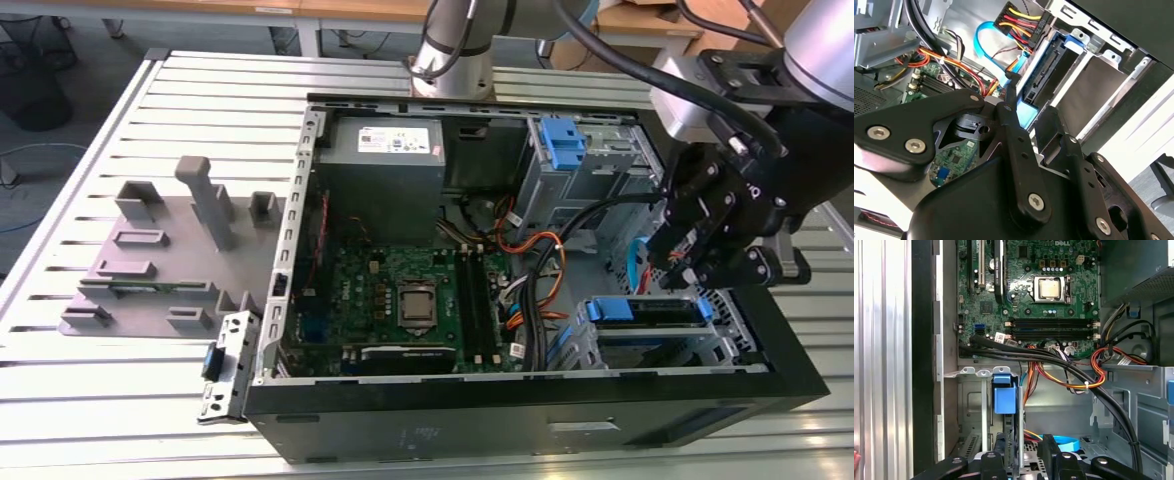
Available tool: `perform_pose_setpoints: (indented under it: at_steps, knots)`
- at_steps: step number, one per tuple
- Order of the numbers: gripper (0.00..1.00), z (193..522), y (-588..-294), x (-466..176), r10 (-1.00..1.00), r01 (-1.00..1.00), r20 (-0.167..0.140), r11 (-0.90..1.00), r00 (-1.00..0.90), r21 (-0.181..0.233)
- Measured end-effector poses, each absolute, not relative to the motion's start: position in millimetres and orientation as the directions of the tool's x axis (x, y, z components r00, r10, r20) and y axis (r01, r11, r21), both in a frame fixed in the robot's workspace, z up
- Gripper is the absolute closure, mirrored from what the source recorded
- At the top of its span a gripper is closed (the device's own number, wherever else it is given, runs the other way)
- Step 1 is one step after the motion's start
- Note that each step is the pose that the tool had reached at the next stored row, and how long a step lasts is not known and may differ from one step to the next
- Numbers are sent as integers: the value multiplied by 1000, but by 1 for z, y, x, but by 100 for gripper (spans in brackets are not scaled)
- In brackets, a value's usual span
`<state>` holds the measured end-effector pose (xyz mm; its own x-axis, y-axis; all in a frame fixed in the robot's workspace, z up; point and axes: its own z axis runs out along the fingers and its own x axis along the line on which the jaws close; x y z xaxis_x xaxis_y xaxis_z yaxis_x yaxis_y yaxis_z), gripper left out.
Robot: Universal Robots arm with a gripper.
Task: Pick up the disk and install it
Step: 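Insert the first disk wire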
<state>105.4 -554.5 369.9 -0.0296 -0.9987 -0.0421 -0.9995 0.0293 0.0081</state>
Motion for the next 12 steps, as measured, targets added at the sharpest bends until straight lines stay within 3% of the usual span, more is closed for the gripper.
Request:
perform_pose_setpoints:
  at_steps: [12]
  knots:
    - [58,375,-553,105,-999,-1000,-42,29,-30,8]
